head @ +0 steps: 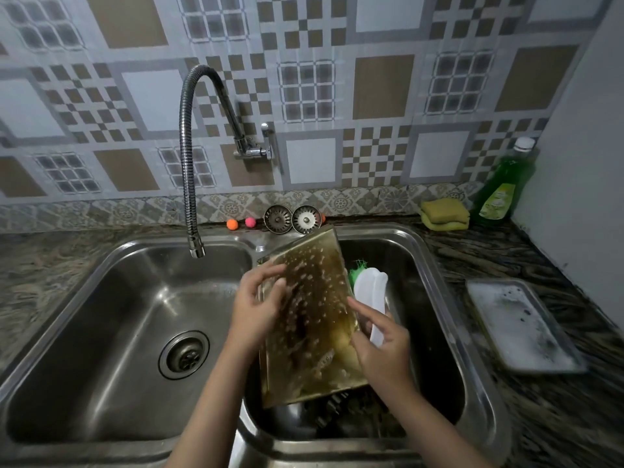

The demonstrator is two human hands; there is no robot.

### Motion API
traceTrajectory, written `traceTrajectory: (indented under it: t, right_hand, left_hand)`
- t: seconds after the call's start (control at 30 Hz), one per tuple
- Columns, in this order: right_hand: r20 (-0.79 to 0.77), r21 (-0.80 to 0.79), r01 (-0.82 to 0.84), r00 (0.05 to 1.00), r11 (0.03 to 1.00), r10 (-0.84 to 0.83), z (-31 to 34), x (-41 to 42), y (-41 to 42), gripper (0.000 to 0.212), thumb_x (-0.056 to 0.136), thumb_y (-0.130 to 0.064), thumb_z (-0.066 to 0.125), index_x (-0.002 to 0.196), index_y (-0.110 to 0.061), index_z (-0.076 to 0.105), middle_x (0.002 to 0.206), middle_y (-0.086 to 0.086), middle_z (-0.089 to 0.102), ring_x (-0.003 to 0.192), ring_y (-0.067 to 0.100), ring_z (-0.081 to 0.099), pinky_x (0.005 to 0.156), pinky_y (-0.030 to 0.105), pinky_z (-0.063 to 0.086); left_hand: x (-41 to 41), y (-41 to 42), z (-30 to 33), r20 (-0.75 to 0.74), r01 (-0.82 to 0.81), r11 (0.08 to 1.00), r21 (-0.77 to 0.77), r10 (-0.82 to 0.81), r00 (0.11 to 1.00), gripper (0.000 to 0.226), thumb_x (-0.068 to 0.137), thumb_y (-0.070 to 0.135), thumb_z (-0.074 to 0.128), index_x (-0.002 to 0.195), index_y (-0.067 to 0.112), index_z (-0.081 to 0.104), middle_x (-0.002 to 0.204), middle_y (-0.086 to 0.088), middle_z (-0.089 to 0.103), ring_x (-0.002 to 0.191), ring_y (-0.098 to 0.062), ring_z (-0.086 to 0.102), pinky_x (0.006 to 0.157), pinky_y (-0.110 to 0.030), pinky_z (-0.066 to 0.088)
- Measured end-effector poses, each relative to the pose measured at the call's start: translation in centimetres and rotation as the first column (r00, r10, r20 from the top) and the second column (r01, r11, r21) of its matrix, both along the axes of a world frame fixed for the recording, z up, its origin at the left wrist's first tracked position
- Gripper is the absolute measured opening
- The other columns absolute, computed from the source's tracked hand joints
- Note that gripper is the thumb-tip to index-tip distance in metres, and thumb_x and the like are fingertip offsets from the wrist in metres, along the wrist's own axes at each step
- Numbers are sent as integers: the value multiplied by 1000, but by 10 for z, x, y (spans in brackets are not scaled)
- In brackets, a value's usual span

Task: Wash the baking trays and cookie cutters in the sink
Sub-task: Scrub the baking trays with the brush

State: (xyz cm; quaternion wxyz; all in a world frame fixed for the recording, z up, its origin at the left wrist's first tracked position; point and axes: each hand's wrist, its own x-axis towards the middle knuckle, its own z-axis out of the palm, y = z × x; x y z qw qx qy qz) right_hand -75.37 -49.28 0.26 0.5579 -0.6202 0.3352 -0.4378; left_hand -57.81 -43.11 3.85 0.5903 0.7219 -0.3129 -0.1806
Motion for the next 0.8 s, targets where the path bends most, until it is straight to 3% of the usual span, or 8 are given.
traceTrajectory:
  t: [0.07, 0.13, 0.2, 0.33, 0.43, 0.53, 0.67, 0.8]
  right_hand:
    - [22, 14, 7, 1000, 1000, -7, 2, -1, -2, 48, 79, 7, 64, 104, -33, 72, 114, -1, 67, 107, 8, 60, 97, 40, 51]
    - [33, 28, 10, 999, 1000, -10, 5, 2, -4, 52, 78, 12, 62, 104, -31, 72, 108, -3, 68, 98, 7, 61, 90, 38, 53]
    - [44, 32, -4, 999, 999, 2, 7, 6, -6, 54, 77, 14, 61, 104, -31, 71, 106, -4, 69, 94, 6, 61, 86, 33, 51]
    - [32, 56, -83, 996, 995, 82, 7, 16, -13, 54, 77, 15, 59, 105, -30, 72, 103, 17, 66, 89, 22, 62, 79, 36, 53]
    - [6, 54, -150, 989, 987, 149, 7, 22, -16, 45, 83, 5, 63, 101, -35, 74, 107, 2, 71, 103, 17, 64, 87, 32, 55]
    - [-12, 58, -143, 990, 988, 144, 4, 24, -20, 40, 86, -5, 64, 94, -43, 74, 95, -11, 70, 83, 1, 63, 66, 17, 52]
    - [-12, 100, -123, 992, 987, 125, -7, 19, -28, 35, 88, -7, 64, 96, -39, 75, 85, -9, 59, 72, 3, 53, 54, 12, 46]
    - [-101, 92, -124, 986, 988, 133, -18, 19, -26, 35, 88, -9, 64, 96, -41, 74, 86, -4, 58, 72, 6, 53, 54, 14, 47]
  left_hand:
    - [8, 21, -17, -19, -45, 993, 105, 47, 999, 20, 90, 14, 62, 109, 20, 67, 131, 3, 47, 126, -13, 42, 110, -40, 32]
    - [12, 39, -31, -176, -16, 992, 127, 38, 984, 20, 91, 9, 60, 107, 18, 66, 128, -5, 55, 118, -19, 52, 101, -35, 45]
    - [14, 52, -41, -345, 20, 998, 59, 2, 939, 22, 91, 0, 56, 106, 11, 66, 122, -10, 63, 108, -22, 61, 89, -30, 51]
    - [28, 66, -57, -510, 3, 995, -99, -53, 859, 31, 90, -11, 48, 111, 5, 65, 120, -10, 66, 110, -22, 62, 94, -30, 51]
    - [45, 79, -66, -552, -47, 992, -117, -26, 833, 34, 90, -12, 47, 112, 7, 66, 112, -11, 69, 98, -21, 65, 76, -21, 57]
    - [78, 100, -75, -577, -152, 986, -62, 88, 812, 36, 91, -11, 45, 115, 9, 65, 101, -12, 69, 81, -20, 62, 63, -22, 55]
    - [138, 136, -86, -519, -314, 945, 91, 314, 795, 38, 91, -11, 44, 112, 14, 65, 76, -5, 65, 57, -12, 52, 53, -20, 44]
    - [198, 161, -97, -467, -434, 878, 200, 475, 746, 43, 90, -13, 43, 108, 18, 66, 98, -6, 66, 79, -14, 61, 66, -26, 50]
